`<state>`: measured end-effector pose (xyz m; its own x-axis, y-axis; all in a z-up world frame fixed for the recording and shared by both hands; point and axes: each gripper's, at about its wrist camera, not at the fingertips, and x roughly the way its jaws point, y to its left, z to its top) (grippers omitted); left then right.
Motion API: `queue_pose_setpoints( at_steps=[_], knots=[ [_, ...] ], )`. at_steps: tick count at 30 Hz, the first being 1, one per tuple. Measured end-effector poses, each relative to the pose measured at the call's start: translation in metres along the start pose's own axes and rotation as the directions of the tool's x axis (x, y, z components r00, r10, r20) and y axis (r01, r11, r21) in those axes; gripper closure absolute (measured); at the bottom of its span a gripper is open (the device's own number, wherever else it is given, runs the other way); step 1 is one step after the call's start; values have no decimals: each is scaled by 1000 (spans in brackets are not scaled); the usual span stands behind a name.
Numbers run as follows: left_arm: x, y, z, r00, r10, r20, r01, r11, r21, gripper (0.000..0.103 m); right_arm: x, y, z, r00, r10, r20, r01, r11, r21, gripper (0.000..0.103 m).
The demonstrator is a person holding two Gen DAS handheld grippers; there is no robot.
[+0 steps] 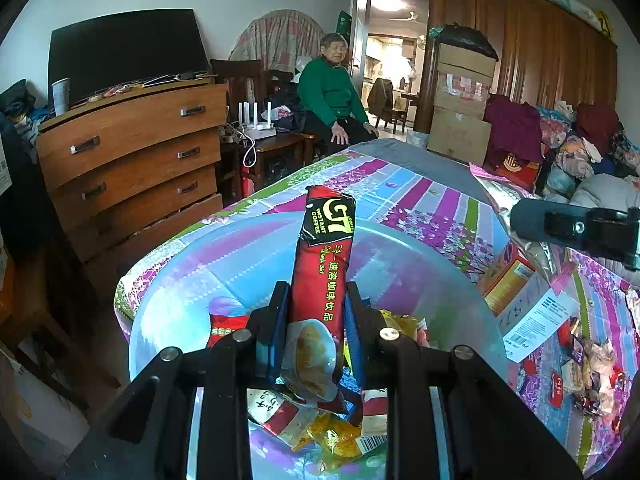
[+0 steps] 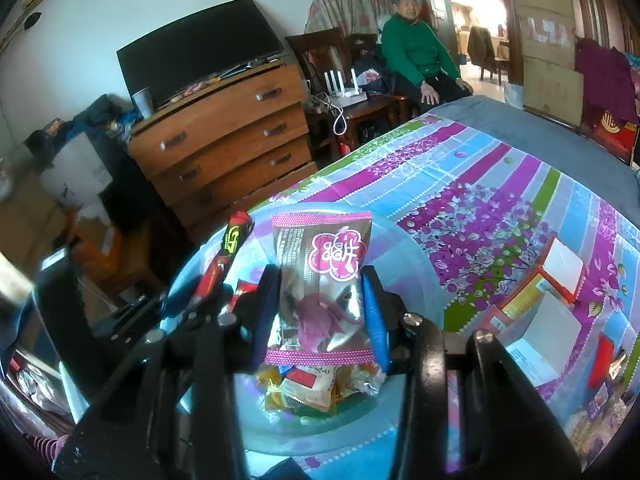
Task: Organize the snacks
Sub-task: 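Hold the pink and red GT packets above the clear bin with both tools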
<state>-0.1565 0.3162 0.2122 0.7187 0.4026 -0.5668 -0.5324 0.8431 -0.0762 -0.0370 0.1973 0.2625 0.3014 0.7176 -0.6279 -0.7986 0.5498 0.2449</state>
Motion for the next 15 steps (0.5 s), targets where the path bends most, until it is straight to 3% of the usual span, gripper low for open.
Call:
queue_pose_setpoints(
  at_steps=[15],
  knots=[
    [4, 2, -2, 1000, 5, -12, -5, 1000, -3, 77, 15, 1, 0, 1000, 16, -18, -16, 1000, 12, 62]
  ],
)
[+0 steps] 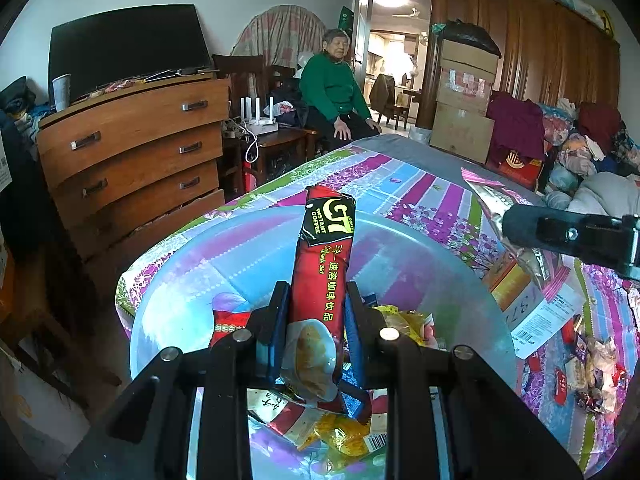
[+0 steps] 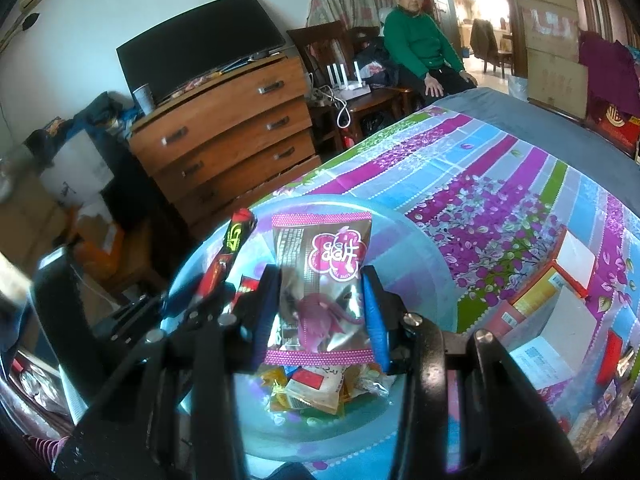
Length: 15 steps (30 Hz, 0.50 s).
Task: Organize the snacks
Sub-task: 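Hold the pink and red GT packets above the clear bin with both tools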
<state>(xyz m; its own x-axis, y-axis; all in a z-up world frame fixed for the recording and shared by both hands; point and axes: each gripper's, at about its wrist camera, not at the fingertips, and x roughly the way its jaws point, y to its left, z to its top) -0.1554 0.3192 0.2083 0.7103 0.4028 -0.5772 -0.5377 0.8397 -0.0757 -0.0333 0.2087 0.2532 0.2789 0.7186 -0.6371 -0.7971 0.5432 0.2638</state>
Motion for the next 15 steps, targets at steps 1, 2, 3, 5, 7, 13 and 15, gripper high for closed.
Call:
queue_pose_setpoints(
  at_steps=[1, 2, 3, 5, 7, 13, 15],
  knots=[
    [0, 0, 0, 1000, 0, 0, 0, 1000, 0, 77, 0, 0, 0, 1000, 0, -1, 0, 1000, -1, 62],
    [0, 0, 0, 1000, 0, 0, 0, 1000, 0, 77, 0, 0, 0, 1000, -1, 0, 1, 1000, -2, 62],
    [0, 0, 0, 1000, -1, 0, 1, 1000, 0, 77, 0, 0, 0, 1000, -1, 0, 1, 1000, -1, 62],
    [0, 0, 0, 1000, 0, 1, 0, 1000, 1, 77, 0, 0, 0, 1000, 1, 0, -1, 1000, -2, 62],
    [0, 0, 0, 1000, 0, 1, 0, 1000, 1, 77, 0, 0, 0, 1000, -1, 0, 1, 1000, -2, 62],
    [0, 0, 1, 1000, 0, -1, 0, 1000, 3, 77, 0, 0, 0, 1000, -1, 0, 1, 1000, -1, 62],
    [1, 1, 1, 1000, 1, -1, -1, 1000, 1, 77, 0, 0, 0, 1000, -1, 0, 1, 1000, -2, 62]
  ],
)
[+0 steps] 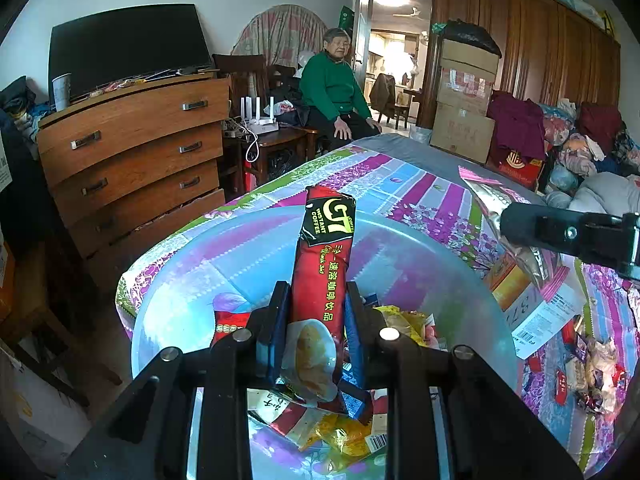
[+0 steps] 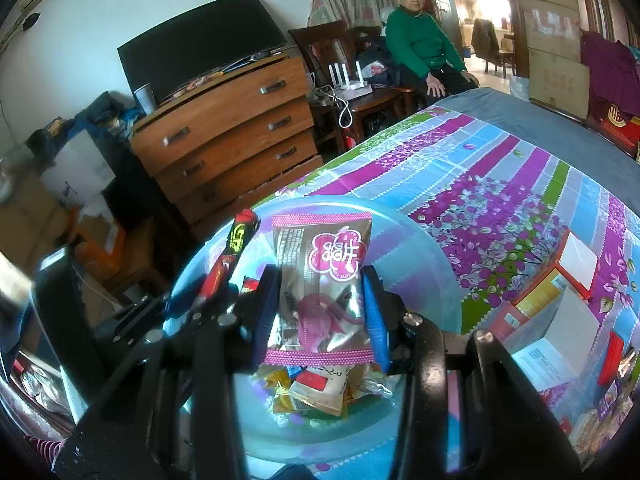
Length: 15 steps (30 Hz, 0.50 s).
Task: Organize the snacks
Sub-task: 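Hold the pink and red GT packets above the clear bin with both tools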
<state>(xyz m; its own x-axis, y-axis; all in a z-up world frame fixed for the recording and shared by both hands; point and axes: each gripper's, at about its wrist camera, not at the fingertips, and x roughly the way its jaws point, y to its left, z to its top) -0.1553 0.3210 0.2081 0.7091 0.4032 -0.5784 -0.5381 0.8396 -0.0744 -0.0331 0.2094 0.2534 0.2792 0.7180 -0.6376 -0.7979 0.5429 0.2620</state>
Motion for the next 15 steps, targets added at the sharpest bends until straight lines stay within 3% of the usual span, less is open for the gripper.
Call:
queue_pose_setpoints(
  at_steps=[15],
  knots=[
    [2, 2, -1, 1000, 1, -4, -1, 1000, -4, 77, 1, 2, -1, 1000, -2, -6, 2, 1000, 2, 62]
  ],
)
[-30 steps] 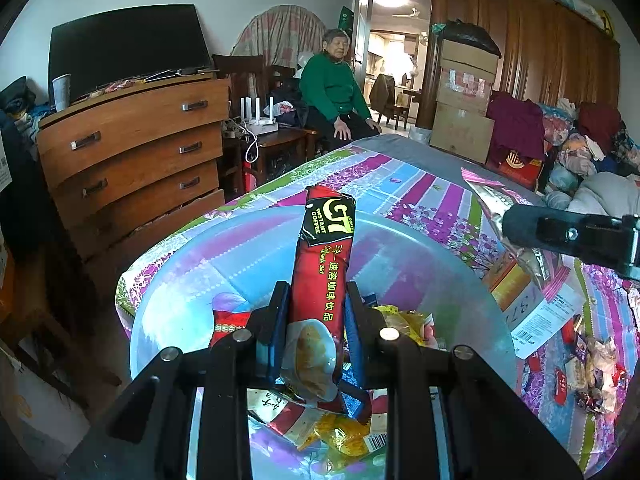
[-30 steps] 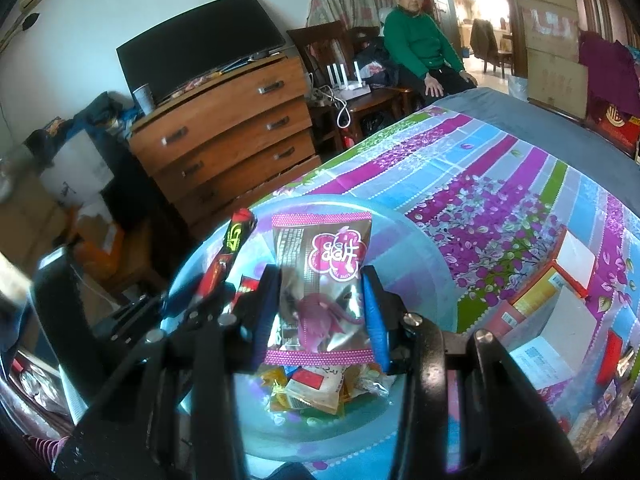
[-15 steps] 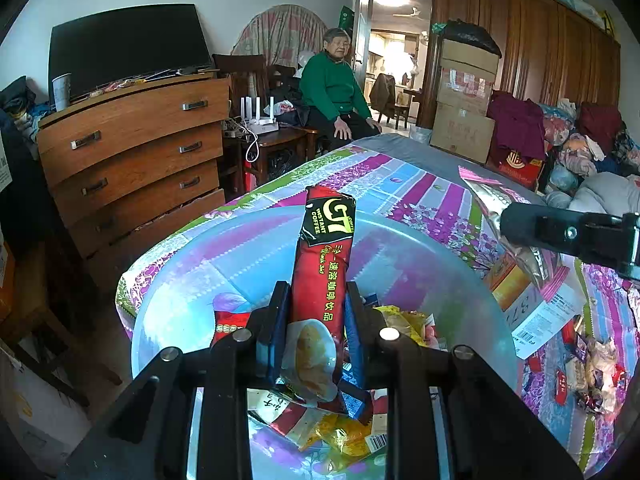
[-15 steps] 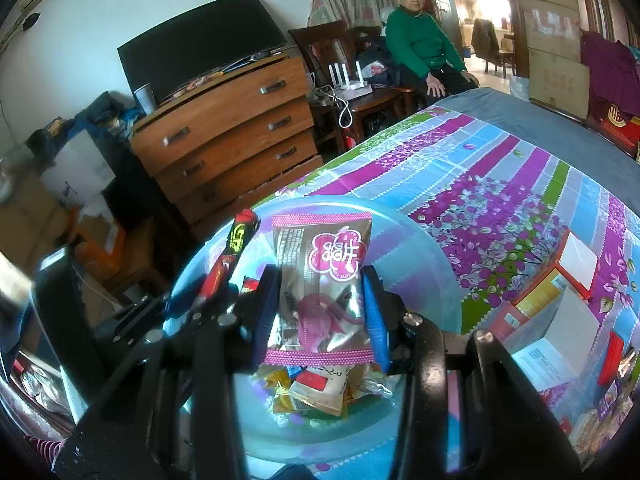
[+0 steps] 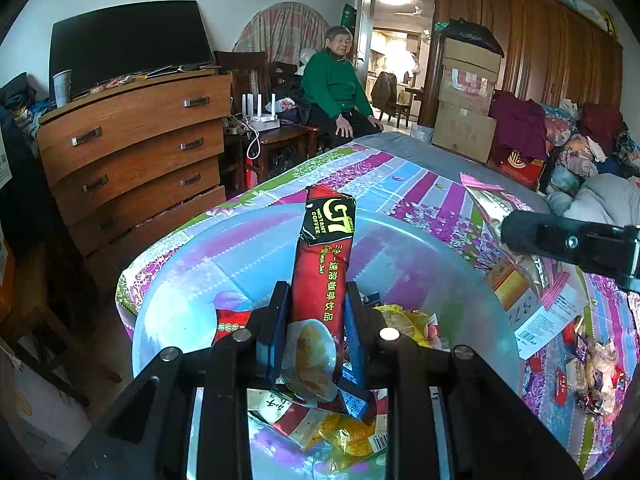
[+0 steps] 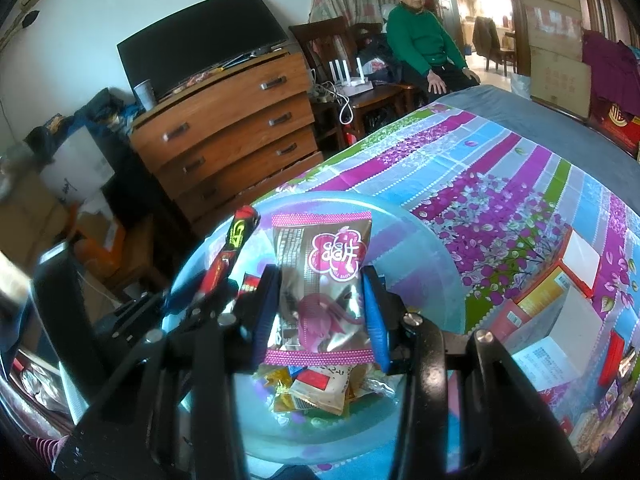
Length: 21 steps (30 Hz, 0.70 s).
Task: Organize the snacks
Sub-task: 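Hold the pink and red GT packets above the clear bin with both tools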
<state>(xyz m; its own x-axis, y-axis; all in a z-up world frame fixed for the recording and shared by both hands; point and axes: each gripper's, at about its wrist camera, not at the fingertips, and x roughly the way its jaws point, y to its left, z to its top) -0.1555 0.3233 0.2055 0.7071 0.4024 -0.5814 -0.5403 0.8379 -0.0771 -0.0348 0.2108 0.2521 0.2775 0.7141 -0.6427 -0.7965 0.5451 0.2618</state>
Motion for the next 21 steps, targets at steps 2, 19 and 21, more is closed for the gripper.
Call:
queue_pose_setpoints(
  at_steps=[2, 19, 21],
  knots=[
    [0, 0, 0, 1000, 0, 0, 0, 1000, 0, 77, 0, 0, 0, 1000, 1, 0, -1, 1000, 0, 62],
    [4, 6, -6, 1000, 6, -11, -6, 1000, -8, 77, 1, 2, -3, 1000, 7, -4, -7, 1000, 0, 62],
    [6, 8, -8, 1000, 6, -14, -6, 1000, -9, 77, 2, 3, -5, 1000, 9, -7, -9, 1000, -1, 62]
  ],
)
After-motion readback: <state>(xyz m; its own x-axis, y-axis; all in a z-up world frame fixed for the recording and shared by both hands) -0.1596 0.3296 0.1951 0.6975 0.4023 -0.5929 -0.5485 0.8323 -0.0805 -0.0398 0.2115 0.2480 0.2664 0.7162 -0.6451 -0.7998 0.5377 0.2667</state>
